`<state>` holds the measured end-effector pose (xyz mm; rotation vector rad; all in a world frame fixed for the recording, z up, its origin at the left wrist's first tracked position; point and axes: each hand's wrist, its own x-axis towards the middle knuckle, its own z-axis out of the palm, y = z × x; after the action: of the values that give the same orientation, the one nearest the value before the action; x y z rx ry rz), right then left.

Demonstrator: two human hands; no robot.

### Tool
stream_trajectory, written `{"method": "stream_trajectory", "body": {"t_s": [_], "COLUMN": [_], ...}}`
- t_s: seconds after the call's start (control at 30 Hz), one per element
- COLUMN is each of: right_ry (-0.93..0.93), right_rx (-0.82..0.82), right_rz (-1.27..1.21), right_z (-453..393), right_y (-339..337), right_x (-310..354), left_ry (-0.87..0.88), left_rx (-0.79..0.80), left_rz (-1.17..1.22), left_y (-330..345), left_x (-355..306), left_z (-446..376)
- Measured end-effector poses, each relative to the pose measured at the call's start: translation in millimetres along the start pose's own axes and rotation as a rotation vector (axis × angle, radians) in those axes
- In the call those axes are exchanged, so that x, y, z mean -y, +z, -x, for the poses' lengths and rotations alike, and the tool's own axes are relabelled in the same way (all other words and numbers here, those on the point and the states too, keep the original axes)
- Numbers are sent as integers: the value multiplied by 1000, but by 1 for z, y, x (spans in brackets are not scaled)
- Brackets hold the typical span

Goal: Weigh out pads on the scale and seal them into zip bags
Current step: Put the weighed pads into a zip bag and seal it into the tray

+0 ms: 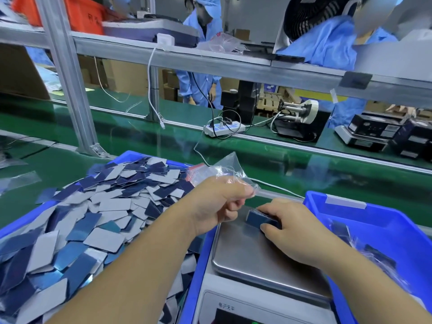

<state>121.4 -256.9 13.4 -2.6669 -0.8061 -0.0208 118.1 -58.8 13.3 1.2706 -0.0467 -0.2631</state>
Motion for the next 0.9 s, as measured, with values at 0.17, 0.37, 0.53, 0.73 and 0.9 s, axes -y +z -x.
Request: {"method": "stream_trajectory", "body": {"t_s": [0.17,0.37,0.53,0.73,0.9], "right_ry": [-5,26,42,39,52], "right_rx": [5,-161,-204,-232,-277], "right_rz": [9,-135,-807,-1024,-977], "right_z": [0,1,9,10,10], "right_y": [-1,-4,-15,-12,-7], "right_x": [1,3,16,27,28], "left_ry": [58,25,75,106,122], "left_rx": [-81,-133,-184,-269,-178], "left_rz": [-8,77,98,65,15], "left_y": [3,3,7,7,10], "left_x": [-1,-2,-2,2,3], "left_z": [-1,-3,-3,-8,-6]}}
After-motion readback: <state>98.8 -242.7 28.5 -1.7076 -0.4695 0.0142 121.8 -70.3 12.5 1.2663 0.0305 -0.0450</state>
